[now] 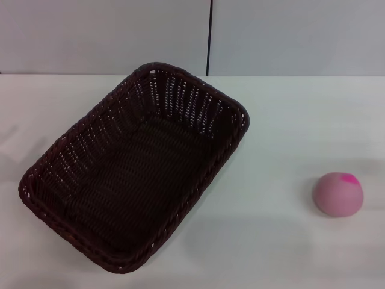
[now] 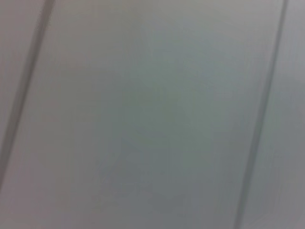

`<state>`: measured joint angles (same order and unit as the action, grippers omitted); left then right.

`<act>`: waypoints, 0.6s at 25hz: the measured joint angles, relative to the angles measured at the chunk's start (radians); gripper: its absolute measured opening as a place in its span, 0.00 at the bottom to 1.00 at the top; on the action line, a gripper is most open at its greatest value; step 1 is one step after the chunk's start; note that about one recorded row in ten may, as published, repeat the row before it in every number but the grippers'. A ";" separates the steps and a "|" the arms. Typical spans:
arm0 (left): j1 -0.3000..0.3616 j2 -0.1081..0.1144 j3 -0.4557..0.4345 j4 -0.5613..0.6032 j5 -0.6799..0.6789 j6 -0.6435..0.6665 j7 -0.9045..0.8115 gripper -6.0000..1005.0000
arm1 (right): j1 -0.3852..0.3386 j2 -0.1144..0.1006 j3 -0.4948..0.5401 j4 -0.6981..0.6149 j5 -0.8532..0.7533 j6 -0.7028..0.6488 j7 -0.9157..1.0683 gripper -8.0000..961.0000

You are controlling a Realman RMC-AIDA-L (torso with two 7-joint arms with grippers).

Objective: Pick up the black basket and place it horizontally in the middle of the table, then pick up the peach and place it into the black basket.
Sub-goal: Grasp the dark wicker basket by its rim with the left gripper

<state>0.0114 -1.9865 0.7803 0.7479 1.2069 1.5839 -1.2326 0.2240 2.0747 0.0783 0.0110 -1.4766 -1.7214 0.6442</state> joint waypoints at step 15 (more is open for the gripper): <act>-0.327 -0.074 0.005 0.843 1.005 0.170 -0.881 0.76 | -0.001 0.003 0.021 -0.005 0.003 0.007 0.012 0.69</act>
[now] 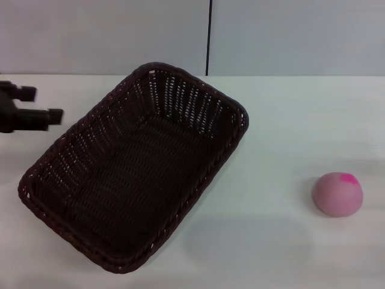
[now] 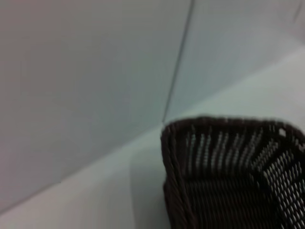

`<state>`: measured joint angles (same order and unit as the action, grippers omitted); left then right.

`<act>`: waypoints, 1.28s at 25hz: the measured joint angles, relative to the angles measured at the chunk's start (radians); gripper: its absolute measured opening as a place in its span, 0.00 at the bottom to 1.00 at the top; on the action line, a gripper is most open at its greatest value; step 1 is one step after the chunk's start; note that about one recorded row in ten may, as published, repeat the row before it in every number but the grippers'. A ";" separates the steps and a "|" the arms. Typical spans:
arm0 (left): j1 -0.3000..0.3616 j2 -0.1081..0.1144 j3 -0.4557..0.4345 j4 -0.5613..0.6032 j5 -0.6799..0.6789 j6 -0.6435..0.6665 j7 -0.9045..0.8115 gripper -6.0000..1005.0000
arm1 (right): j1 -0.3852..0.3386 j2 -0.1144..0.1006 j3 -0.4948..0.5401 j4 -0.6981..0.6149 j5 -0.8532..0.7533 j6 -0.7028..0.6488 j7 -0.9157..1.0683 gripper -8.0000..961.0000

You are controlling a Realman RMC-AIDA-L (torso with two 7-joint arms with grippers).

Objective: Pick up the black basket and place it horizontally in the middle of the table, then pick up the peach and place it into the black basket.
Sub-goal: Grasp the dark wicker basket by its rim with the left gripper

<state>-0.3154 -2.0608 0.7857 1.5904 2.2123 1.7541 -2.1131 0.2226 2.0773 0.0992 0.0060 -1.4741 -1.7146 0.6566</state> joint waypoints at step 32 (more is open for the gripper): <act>-0.121 -0.005 0.396 -0.184 0.314 -0.117 -0.121 0.64 | 0.001 -0.001 0.005 0.000 0.000 0.005 0.000 0.69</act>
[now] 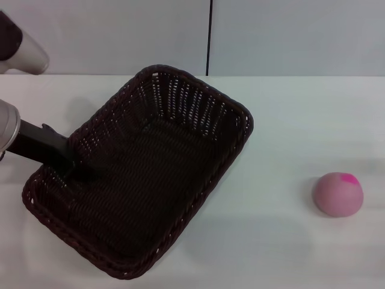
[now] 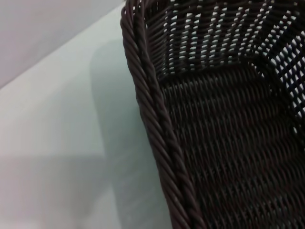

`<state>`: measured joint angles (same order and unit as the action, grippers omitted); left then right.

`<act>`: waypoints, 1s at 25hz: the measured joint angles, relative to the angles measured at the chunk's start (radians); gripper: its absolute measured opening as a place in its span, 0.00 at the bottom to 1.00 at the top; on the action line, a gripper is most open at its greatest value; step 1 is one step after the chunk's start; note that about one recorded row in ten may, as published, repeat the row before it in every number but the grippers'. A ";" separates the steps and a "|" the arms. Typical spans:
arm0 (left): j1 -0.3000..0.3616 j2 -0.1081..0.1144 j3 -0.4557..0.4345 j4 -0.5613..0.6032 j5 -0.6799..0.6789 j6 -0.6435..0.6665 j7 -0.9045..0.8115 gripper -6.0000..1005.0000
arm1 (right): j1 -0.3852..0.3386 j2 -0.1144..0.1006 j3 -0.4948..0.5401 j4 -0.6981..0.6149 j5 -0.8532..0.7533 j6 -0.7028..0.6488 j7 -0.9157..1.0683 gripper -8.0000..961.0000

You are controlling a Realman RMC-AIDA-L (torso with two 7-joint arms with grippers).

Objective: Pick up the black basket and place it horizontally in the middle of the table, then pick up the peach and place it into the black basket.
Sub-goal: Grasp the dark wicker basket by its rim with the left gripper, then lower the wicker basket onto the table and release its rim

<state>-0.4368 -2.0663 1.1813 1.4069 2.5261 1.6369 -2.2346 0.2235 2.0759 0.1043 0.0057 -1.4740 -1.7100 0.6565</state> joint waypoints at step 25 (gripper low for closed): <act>-0.090 -0.004 0.076 0.063 0.049 -0.047 0.149 0.19 | -0.005 0.000 0.002 -0.007 0.000 -0.006 0.000 0.69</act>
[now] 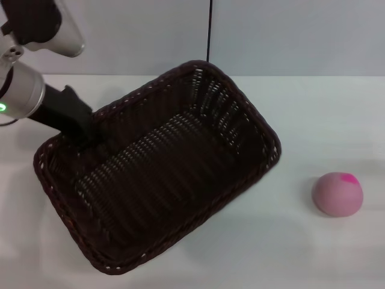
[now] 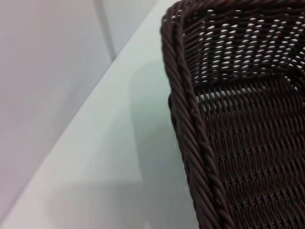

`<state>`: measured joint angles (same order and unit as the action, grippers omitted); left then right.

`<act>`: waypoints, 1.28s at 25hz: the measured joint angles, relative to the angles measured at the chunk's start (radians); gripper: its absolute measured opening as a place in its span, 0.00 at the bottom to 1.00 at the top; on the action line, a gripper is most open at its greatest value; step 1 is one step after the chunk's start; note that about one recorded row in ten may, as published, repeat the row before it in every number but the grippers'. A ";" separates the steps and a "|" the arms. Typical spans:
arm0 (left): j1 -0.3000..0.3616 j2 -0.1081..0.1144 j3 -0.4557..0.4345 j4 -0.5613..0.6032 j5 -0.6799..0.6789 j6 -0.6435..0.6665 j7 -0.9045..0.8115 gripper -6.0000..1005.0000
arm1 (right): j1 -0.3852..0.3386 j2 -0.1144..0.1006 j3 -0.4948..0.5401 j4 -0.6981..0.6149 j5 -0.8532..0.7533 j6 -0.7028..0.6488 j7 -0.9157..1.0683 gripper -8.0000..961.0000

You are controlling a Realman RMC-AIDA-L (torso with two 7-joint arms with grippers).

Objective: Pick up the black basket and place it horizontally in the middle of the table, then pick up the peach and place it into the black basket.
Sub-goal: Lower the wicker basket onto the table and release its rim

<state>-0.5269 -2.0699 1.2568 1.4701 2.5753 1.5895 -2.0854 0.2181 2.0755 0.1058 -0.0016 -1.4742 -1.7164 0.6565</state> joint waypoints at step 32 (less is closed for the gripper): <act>-0.141 -0.009 0.300 -0.014 0.005 -0.146 0.410 0.24 | -0.010 0.000 -0.008 -0.031 -0.006 0.007 0.049 0.69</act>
<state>-0.6676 -2.0786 1.5565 1.4566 2.5806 1.4438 -1.6753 0.2085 2.0757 0.0977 -0.0322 -1.4804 -1.7092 0.7057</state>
